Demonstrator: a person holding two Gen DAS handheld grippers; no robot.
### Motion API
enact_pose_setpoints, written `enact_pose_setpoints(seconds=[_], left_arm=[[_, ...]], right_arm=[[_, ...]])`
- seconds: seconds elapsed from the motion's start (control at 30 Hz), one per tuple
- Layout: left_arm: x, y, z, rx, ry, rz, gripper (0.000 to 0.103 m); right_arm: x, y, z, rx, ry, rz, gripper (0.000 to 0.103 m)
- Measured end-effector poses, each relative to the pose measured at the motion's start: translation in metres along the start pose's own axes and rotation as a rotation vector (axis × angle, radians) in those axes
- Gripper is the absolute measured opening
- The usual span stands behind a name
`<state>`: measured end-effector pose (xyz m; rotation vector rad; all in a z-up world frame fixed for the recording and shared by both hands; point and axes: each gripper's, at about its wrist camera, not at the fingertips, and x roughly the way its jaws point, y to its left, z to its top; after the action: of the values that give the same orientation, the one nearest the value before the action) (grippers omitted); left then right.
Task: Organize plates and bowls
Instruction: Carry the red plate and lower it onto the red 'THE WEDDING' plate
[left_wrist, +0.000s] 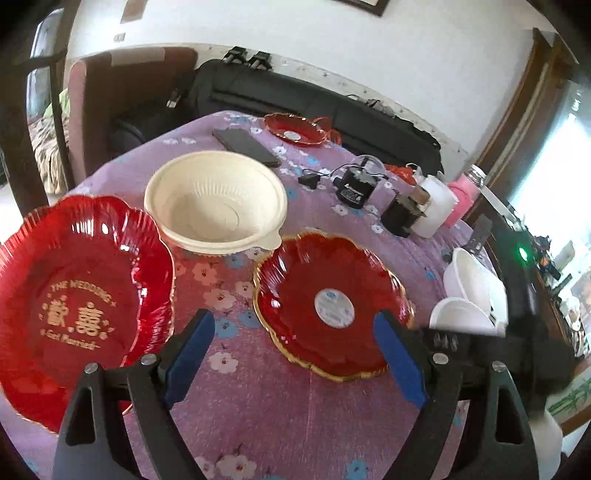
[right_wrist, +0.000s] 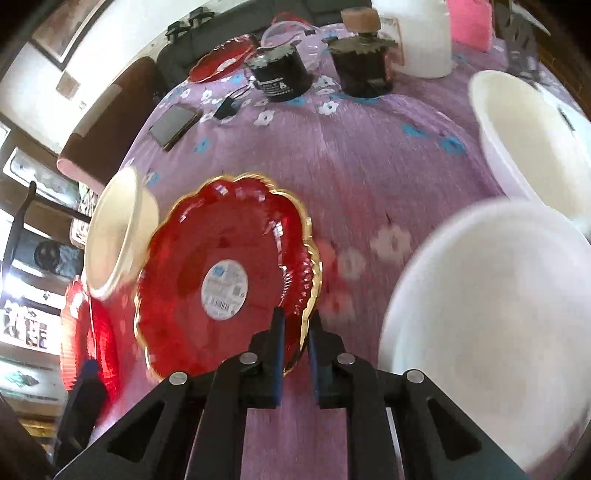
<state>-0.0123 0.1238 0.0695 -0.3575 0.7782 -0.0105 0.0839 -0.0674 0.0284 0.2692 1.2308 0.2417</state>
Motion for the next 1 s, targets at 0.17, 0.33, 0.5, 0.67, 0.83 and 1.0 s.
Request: enact_pose_setpoints(seconds=[0.17, 0.33, 0.5, 0.67, 0.83, 1.0], left_arm=[[-0.004, -0.002, -0.005, 0.05, 0.032, 0.035, 0.088], [-0.002, -0.006, -0.019, 0.098, 0.076, 0.055, 0.088], [0.002, -0.017, -0.036, 0.163, 0.116, 0.066, 0.088], [0.006, -0.013, -0.045, 0.167, 0.15, 0.081, 0.088], [0.02, -0.012, -0.052, 0.173, 0.198, 0.076, 0.088], [0.03, -0.03, -0.066, 0.214, 0.226, 0.04, 0.088]], right_arm=[[-0.023, -0.01, -0.051, -0.003, 0.025, 0.033, 0.012], [-0.041, -0.035, -0.108, -0.006, 0.013, 0.046, 0.013], [-0.054, -0.054, -0.121, 0.032, -0.073, 0.047, 0.057], [-0.064, -0.052, -0.124, 0.015, -0.122, 0.061, 0.058], [-0.047, -0.04, -0.12, 0.009, -0.104, 0.07, 0.057], [-0.045, -0.032, -0.121, -0.021, -0.141, 0.027, 0.055]])
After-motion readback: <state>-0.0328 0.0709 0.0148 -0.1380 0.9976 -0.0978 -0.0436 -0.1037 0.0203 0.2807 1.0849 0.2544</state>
